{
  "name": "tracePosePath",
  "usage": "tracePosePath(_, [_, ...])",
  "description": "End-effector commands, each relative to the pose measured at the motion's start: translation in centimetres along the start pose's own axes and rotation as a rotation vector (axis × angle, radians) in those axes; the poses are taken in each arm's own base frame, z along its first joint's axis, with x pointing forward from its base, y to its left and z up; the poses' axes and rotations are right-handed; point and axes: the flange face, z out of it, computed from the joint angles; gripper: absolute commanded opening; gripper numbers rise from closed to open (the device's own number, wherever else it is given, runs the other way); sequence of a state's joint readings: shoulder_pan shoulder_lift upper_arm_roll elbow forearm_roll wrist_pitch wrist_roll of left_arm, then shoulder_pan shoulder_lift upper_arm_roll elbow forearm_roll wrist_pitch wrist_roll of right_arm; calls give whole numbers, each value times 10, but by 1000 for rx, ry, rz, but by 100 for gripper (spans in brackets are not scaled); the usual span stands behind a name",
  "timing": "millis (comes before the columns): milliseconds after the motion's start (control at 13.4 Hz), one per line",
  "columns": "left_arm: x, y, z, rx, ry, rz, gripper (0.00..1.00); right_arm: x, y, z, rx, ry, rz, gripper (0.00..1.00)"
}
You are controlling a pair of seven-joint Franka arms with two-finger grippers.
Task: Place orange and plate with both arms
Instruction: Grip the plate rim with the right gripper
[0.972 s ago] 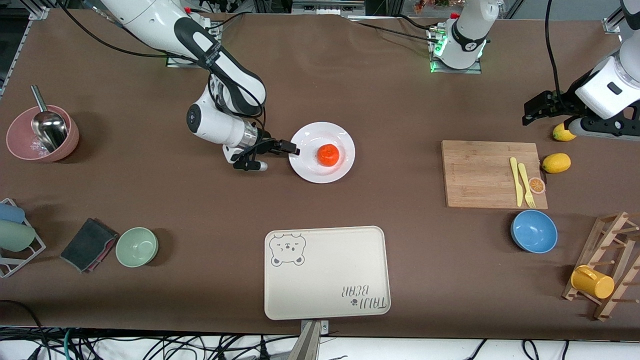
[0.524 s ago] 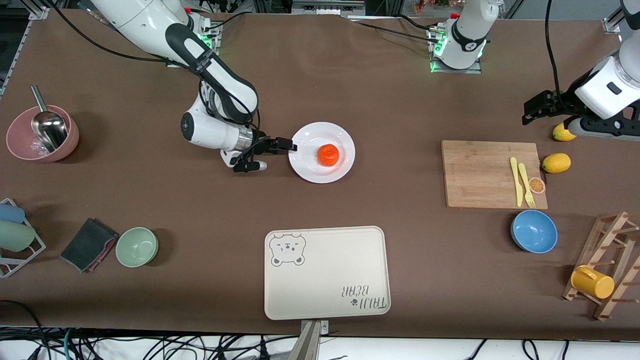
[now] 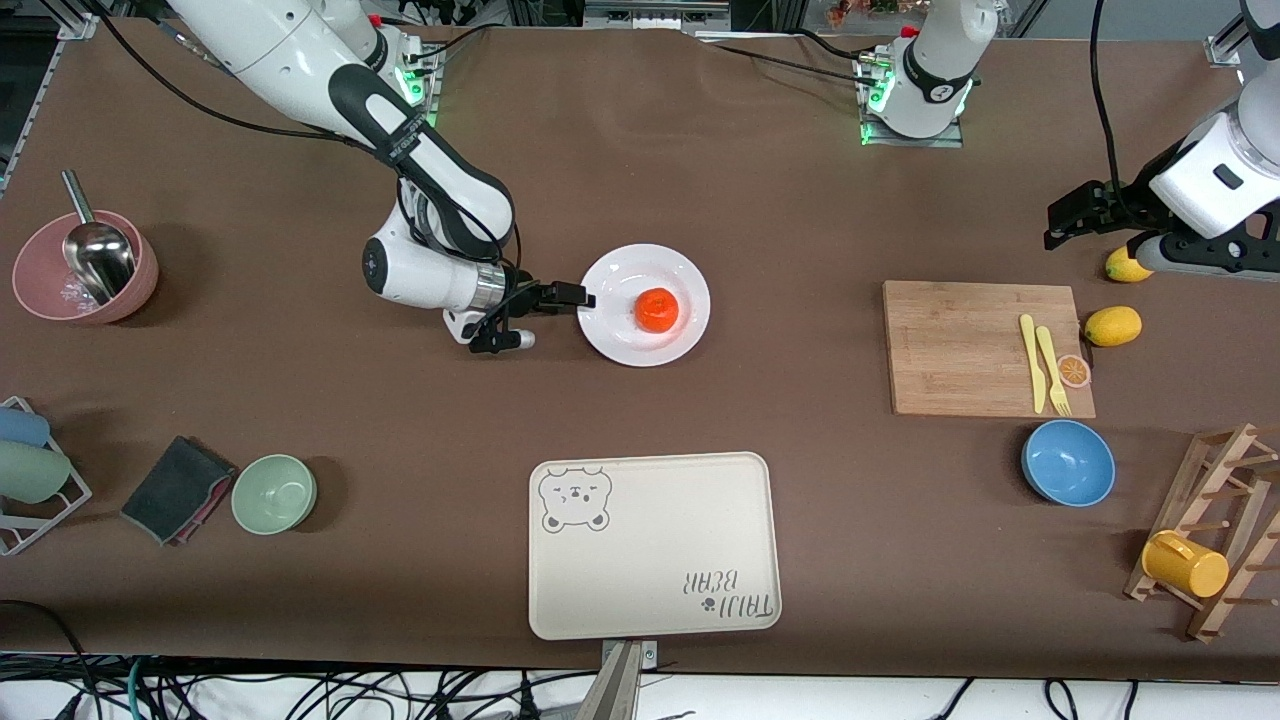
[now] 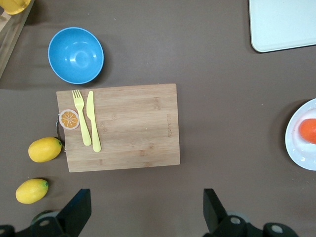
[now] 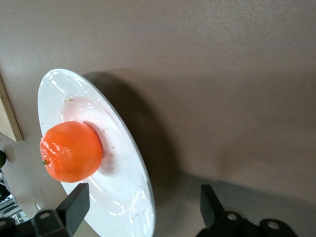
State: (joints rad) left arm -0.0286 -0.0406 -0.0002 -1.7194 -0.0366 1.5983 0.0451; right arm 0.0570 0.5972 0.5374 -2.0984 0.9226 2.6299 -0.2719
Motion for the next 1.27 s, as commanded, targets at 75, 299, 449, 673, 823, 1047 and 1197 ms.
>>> tracePosePath(75, [3, 0, -6, 18, -6, 10, 100, 9, -8, 8, 43, -6, -9, 89])
tracePosePath(299, [3, 0, -7, 18, -5, 8, 100, 10, -11, 11, 47, -5, -15, 58])
tracePosePath(449, [3, 0, -6, 18, -6, 10, 100, 10, -11, 11, 47, -5, -27, 28])
tracePosePath(673, [3, 0, -6, 18, -6, 10, 100, 10, -12, 11, 46, -3, -50, 11])
tracePosePath(823, [3, 1, -6, 18, -6, 11, 100, 9, -12, 13, 47, -9, -72, 0])
tracePosePath(1047, [3, 0, -6, 17, -6, 10, 100, 11, -7, 13, 51, -11, -93, 0])
tracePosePath(1197, [3, 0, -6, 18, -6, 8, 100, 19, -10, 5, 59, 9, -97, 0])
